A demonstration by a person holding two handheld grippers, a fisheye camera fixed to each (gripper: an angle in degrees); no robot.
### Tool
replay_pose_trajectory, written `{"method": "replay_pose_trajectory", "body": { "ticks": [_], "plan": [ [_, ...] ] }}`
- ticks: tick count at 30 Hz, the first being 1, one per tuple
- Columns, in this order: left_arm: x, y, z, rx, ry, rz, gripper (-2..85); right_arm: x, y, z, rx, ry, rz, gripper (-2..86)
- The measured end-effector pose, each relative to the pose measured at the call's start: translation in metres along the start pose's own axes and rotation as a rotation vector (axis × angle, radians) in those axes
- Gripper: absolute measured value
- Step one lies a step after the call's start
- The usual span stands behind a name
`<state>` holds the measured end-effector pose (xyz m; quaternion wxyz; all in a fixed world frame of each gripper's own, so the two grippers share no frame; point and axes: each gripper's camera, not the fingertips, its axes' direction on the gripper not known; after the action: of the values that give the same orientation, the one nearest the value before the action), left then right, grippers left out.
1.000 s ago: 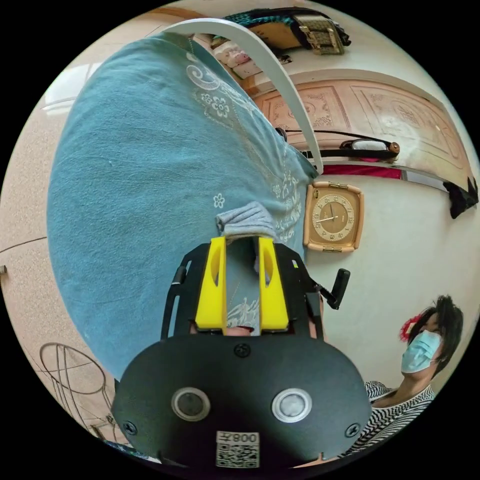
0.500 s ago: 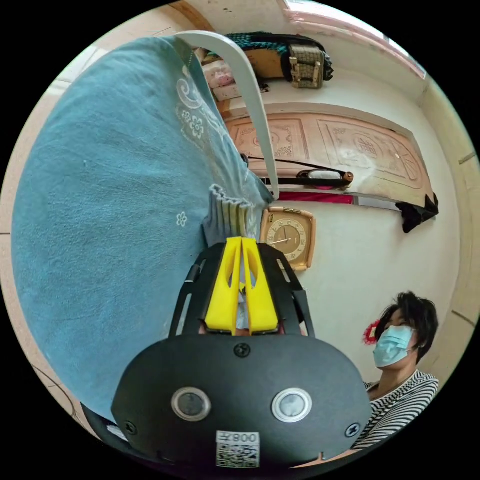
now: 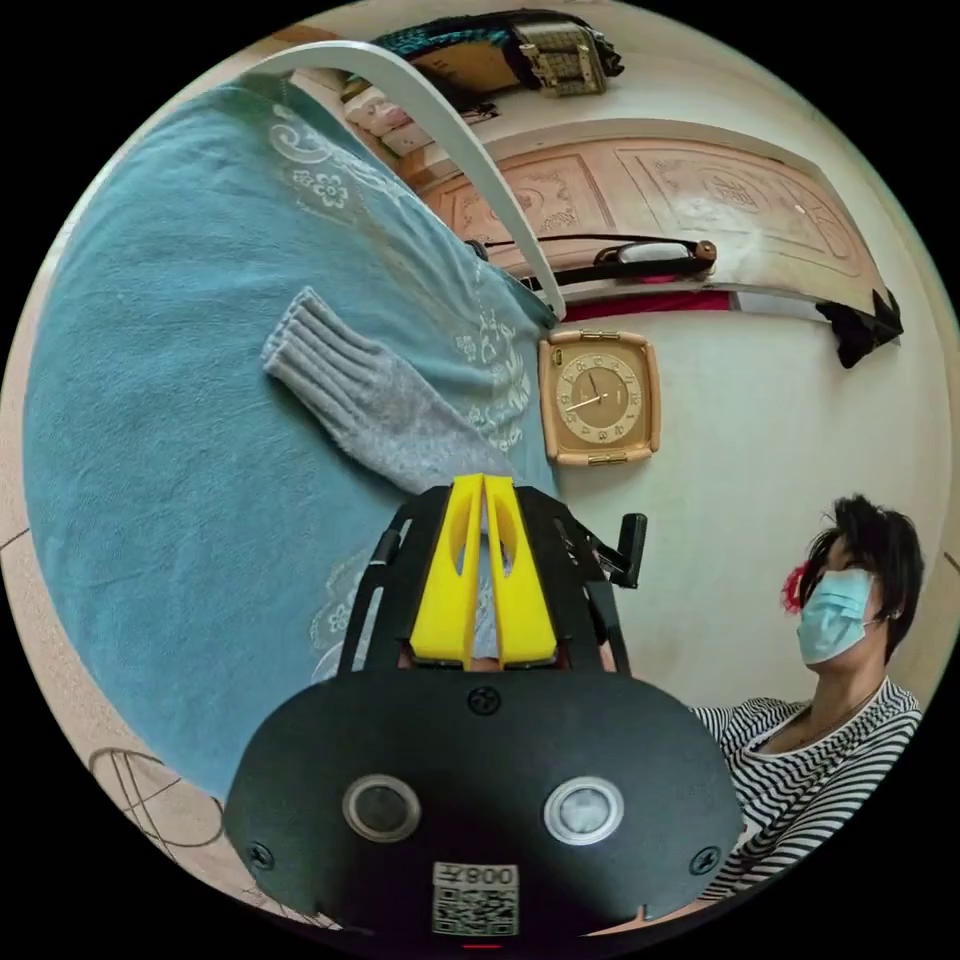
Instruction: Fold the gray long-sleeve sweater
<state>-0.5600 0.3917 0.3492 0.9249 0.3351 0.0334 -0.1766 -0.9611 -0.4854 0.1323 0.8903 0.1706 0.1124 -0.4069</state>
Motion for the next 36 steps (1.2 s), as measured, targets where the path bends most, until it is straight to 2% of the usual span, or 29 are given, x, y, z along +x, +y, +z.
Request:
{"method": "replay_pose_trajectory", "body": {
  "ticks": [3,5,7,9,14,18,21,23,25,29,32,36],
  "plan": [
    [0.045,-0.034,0.055,-0.134,-0.210,0.133,0.2,0.033,0.003,-0.007,0.025,0.081,0.090,0.2],
    [0.072,-0.054,0.096,-0.210,-0.402,0.176,0.1,0.051,0.001,0.004,-0.037,0.162,0.118,0.1],
    [0.094,-0.064,0.111,-0.194,-0.425,0.216,0.1,0.066,0.004,-0.001,-0.020,0.090,0.133,0.1],
    [0.114,-0.069,0.121,-0.184,-0.420,0.214,0.1,0.069,0.016,-0.010,0.016,0.102,0.106,0.1],
    [0.201,-0.054,0.161,-0.215,-0.246,0.340,0.1,0.097,0.103,-0.067,0.170,0.162,0.130,0.1],
    [0.272,-0.040,0.244,-0.403,-0.112,0.491,0.1,0.158,0.204,-0.113,0.230,0.275,0.335,0.0],
    [0.332,-0.035,0.327,-0.545,-0.211,0.673,0.1,0.204,0.252,-0.113,0.184,0.346,0.487,0.0],
    [0.356,-0.040,0.377,-0.600,-0.435,0.784,0.1,0.224,0.267,-0.105,0.180,0.320,0.499,0.0],
    [0.364,-0.057,0.384,-0.598,-0.355,0.709,0.1,0.235,0.279,-0.105,0.179,0.314,0.485,0.0],
    [0.399,-0.073,0.377,-0.504,-0.427,0.621,0.1,0.241,0.309,-0.120,0.235,0.320,0.465,0.0],
    [0.448,-0.077,0.386,-0.452,-0.293,0.681,0.1,0.254,0.342,-0.139,0.318,0.358,0.476,0.0],
    [0.500,-0.087,0.456,-0.520,-0.243,0.745,0.2,0.299,0.363,-0.134,0.263,0.415,0.513,0.0]
  ]
}}
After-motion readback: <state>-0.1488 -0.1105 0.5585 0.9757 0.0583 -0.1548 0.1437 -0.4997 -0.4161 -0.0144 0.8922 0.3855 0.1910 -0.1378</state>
